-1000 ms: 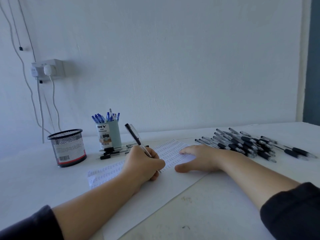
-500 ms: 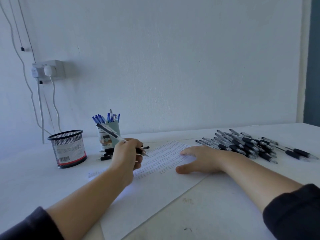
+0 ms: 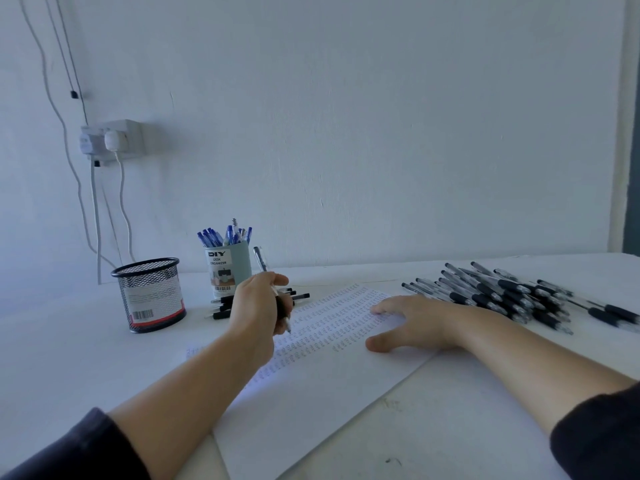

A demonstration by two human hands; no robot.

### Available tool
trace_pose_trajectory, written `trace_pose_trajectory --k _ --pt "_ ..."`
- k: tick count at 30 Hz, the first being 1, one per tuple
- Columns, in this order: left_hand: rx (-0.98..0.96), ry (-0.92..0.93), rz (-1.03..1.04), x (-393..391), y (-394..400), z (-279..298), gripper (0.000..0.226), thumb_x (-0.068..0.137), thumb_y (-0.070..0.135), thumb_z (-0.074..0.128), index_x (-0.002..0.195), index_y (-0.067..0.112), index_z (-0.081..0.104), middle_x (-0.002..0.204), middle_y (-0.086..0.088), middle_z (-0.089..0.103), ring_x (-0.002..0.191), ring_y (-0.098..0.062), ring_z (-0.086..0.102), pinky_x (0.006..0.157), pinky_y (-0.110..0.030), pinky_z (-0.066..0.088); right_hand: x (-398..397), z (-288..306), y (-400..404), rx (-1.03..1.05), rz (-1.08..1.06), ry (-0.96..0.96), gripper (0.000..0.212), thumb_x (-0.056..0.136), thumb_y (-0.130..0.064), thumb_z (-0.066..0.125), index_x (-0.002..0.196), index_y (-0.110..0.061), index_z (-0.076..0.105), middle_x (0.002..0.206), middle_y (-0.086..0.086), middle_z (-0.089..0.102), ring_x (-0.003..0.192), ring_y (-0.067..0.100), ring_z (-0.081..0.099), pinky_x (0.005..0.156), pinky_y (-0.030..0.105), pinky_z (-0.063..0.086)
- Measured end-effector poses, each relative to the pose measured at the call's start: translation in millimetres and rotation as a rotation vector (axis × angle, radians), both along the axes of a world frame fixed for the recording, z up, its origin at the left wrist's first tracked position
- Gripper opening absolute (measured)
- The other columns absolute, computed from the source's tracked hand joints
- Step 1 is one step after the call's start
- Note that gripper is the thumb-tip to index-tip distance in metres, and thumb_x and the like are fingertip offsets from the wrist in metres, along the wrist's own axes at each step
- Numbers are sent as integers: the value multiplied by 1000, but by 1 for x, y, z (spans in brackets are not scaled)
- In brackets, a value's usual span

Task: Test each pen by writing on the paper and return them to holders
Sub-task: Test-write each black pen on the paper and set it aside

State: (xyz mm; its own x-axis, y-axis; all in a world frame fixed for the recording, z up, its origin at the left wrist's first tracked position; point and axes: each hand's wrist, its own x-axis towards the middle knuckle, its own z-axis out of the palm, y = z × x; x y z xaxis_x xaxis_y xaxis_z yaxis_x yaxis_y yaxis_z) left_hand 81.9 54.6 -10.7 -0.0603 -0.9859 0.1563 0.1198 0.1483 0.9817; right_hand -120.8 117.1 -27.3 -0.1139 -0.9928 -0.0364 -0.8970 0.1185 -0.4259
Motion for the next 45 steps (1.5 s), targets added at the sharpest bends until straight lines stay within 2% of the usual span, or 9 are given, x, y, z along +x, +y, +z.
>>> trace_pose_trajectory --k 3,7,18,24,29,33,39,42,45 --pt "12 12 -20 1 0 0 25 94 9 31 89 5 56 45 -2 38 37 -12 27 36 -20 20 -1 -1 -2 -5 -4 -5 80 73 -65 64 142 -39 35 153 -11 26 140 12 27 116 36 22" --pt "-9 -10 -57 0 -1 -2 41 100 37 37 79 6 55 41 -1 38 35 -12 27 38 -19 19 -1 -1 -3 -8 3 2 80 73 -64 64 143 -39 35 153 -10 27 140 12 27 116 36 22" --pt "1 -53 -6 -1 -3 -4 48 99 34 42 61 6 51 42 -2 40 36 -13 31 37 -21 23 2 0 0 -11 -2 -20 77 74 -61 66 141 -39 37 152 -11 29 139 12 29 115 34 23" --pt "-13 -54 29 1 -8 -6 36 99 32 47 78 7 62 58 -6 44 45 -15 38 44 -27 34 6 1 0 -29 9 -74 82 76 -54 68 146 -37 28 153 -13 28 139 10 28 114 30 22" --pt "-5 -9 -80 -3 -2 -4 11 97 9 50 105 4 45 74 -16 65 52 -21 64 46 -28 50 12 1 -1 -121 37 -225 72 84 -52 60 146 -33 29 148 -4 38 135 11 35 109 28 26" --pt "16 38 -150 -8 5 -3 19 95 1 50 97 14 38 95 -23 61 57 -28 69 49 -30 56 23 8 2 -335 70 -202 52 83 -48 64 129 -30 47 113 -10 60 117 10 49 92 26 35" --pt "-17 101 -207 -10 4 -6 19 95 5 52 101 15 37 92 -18 57 64 -28 70 53 -31 57 39 8 -2 -495 143 -36 15 86 -33 66 96 -23 66 85 -6 65 80 6 56 67 18 39" --pt "-38 59 -227 -10 4 -7 23 95 9 54 111 12 38 87 -16 60 68 -26 71 55 -31 56 36 9 -4 -520 121 7 8 88 -27 64 82 -22 64 81 -5 64 80 14 59 72 28 45" --pt "-30 -36 -231 -9 3 -8 33 94 16 58 120 16 38 87 -13 64 70 -22 69 53 -30 54 23 13 -2 -570 -36 111 11 89 -27 59 79 -24 63 82 -5 65 85 18 60 77 29 44"
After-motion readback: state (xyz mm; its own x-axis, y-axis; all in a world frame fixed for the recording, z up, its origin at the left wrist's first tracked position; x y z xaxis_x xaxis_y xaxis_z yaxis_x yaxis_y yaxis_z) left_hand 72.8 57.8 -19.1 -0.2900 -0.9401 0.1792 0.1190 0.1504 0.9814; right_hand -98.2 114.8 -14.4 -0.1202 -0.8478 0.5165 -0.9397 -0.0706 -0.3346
